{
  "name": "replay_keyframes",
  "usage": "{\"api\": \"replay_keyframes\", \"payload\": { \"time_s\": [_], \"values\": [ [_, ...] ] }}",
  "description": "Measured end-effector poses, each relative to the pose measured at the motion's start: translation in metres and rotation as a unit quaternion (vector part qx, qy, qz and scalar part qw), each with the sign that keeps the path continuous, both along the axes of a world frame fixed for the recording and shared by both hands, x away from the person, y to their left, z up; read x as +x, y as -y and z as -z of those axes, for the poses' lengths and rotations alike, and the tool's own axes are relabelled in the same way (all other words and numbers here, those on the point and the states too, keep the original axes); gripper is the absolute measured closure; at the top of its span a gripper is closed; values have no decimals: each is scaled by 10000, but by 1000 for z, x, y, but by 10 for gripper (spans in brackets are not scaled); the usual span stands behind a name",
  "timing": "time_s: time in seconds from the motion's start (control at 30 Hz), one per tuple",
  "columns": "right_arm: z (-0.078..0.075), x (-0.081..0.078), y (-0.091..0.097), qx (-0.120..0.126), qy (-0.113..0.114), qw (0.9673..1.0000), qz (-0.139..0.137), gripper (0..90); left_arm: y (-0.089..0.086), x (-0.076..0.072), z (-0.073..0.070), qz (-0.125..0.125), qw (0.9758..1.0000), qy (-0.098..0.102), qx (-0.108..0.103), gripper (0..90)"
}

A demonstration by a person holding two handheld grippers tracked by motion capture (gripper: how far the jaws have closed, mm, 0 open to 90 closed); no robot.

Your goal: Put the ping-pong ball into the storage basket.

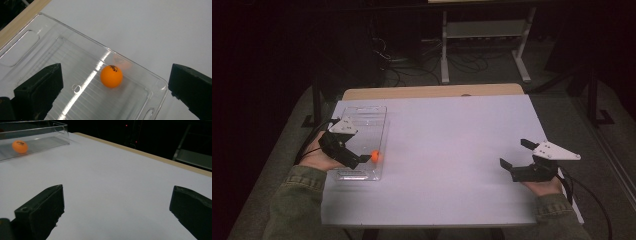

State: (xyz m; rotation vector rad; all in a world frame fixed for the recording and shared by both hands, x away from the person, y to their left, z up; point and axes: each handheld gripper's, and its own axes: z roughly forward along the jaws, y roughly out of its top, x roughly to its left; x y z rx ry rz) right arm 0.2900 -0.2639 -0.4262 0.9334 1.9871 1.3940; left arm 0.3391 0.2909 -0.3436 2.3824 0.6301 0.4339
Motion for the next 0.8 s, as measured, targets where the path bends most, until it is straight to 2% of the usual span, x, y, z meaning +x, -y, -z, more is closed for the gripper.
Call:
{"api": "replay_keyframes", "payload": {
  "time_s": [0.3, 0.43, 0.8],
  "values": [
    [0, 0, 0, -1, 15, 10000, -4, 0, -8, -7, 5, -101, 9997, 57, -234, 0],
    [0, 0, 0, 0, -3, 10000, -6, 0, -13, -10, 5, -157, 9990, 100, -414, 0],
    [0, 0, 0, -4, -12, 10000, -1, 0, -17, -20, 14, -215, 9976, 170, -639, 0]
  ]
}}
